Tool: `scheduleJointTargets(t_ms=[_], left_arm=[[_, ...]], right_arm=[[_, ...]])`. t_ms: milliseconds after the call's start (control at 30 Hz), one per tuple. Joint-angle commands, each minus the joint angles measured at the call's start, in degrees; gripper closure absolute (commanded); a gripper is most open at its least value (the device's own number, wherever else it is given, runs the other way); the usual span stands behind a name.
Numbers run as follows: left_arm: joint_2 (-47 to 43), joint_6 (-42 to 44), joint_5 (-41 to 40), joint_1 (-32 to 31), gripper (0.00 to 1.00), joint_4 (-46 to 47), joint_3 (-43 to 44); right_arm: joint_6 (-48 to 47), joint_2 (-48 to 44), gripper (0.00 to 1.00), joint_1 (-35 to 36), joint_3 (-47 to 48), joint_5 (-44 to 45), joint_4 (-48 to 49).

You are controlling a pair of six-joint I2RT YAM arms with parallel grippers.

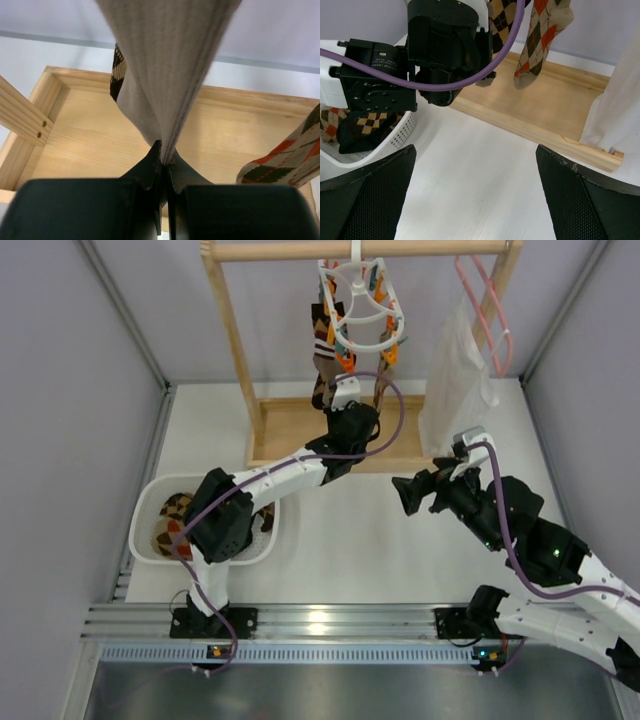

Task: Remove the socks clipped to the hanger

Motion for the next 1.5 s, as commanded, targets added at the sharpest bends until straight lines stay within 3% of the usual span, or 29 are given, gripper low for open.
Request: scheduleJointTargets(t_ms=[0, 267, 667, 1000, 1300, 1467], left_arm=[[-5.2, -2.7, 0.7, 0.1, 1.00, 1.9, -4.4], [-13.5, -4.2, 14.0, -0.3, 1.00, 2.1, -13.0], [-15.9, -0.1, 5.3, -11.5, 1.00, 1.8, -14.6], [-5.5, 11.2, -3.1, -19.9, 1.00, 1.6, -1.6], [5.9, 21.1, -5.1, -21.6, 1.00, 1.8, 11.6], [9.7, 26.4, -4.7, -21.6, 1.00, 1.8, 17.0]], right_arm=[[0.1, 1.0, 0.01, -0.5, 1.2, -1.8, 1.9], [3.7, 3.4, 0.00, -0.6, 5.4, -5.0, 5.5], [3.1, 12.1, 0.01, -0.5, 20.5, -7.5, 3.9], [-0.5, 26.7, 0.02, -0.6, 42.0, -3.1, -8.6], [-5.4, 42.3, 0.08, -0.6, 60.1, 0.5, -18.1], [-11.5, 50.8, 0.12, -0.6, 67.8, 14.1, -18.2]])
